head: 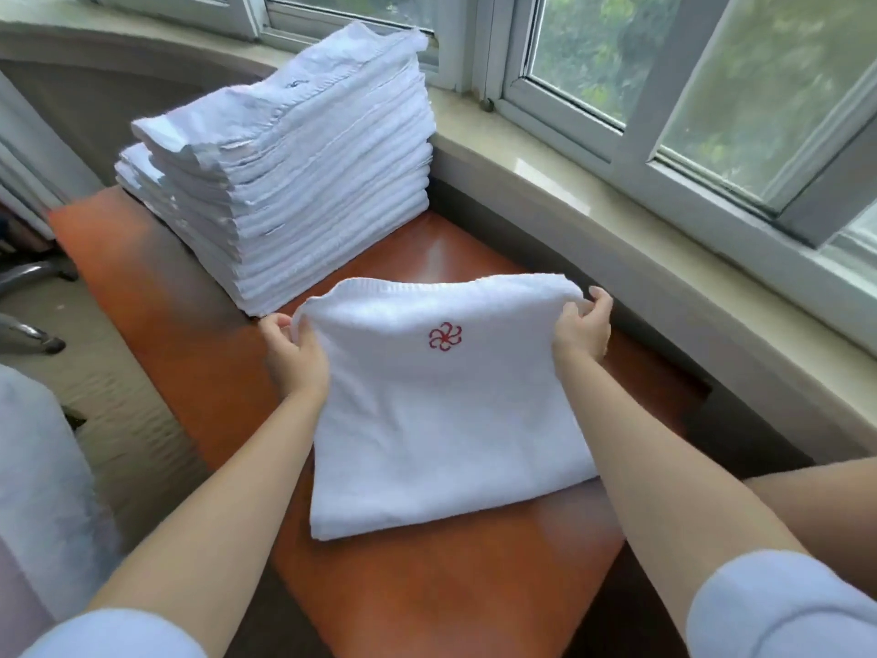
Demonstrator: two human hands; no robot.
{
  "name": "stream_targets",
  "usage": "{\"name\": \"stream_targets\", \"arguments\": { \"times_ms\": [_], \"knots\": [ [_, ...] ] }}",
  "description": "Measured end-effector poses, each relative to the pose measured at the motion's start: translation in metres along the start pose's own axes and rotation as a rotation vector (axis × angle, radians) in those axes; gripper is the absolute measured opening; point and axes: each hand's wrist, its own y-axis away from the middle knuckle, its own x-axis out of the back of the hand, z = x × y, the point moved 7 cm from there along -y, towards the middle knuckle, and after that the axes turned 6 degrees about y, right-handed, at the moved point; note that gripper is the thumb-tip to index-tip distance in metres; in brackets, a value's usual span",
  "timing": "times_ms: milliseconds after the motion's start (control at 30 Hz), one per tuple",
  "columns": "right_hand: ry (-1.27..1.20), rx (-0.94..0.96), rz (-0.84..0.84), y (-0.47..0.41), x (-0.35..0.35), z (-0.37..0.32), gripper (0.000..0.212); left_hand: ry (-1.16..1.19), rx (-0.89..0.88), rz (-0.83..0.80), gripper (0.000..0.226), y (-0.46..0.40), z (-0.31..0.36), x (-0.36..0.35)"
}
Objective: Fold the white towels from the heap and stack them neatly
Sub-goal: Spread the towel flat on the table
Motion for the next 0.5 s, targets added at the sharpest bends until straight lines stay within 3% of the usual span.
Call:
{"name": "stream_targets", "arguments": {
  "times_ms": [67,133,233,300,500],
  "knots": [
    [0.241,-0.048,-0.150,-0.006,-0.023,0.026,0.066,-0.121,0.161,-0.150,0.055,-0.005,-0.032,-0.020],
    [0.425,-0.102,-0.225,-0.001,-0.032,0.063,0.070,-0.238,0.310,-0.254,0.074,0.010,-0.068,-0.025],
    [0.631,-0.050,-0.135,0.015,-0.022,0.097,0.053,-0.521,0.237,-0.232,0.055,0.038,-0.098,-0.008],
    [0.668,-0.020,-0.059,0.027,-0.012,0.108,0.047,-0.583,0.195,-0.192,0.044,0.054,-0.102,0.005],
    [0.699,-0.197,-0.036,0.057,0.027,0.132,0.045,-0.397,0.516,-0.168,0.048,0.101,-0.114,0.042]
  ]
}}
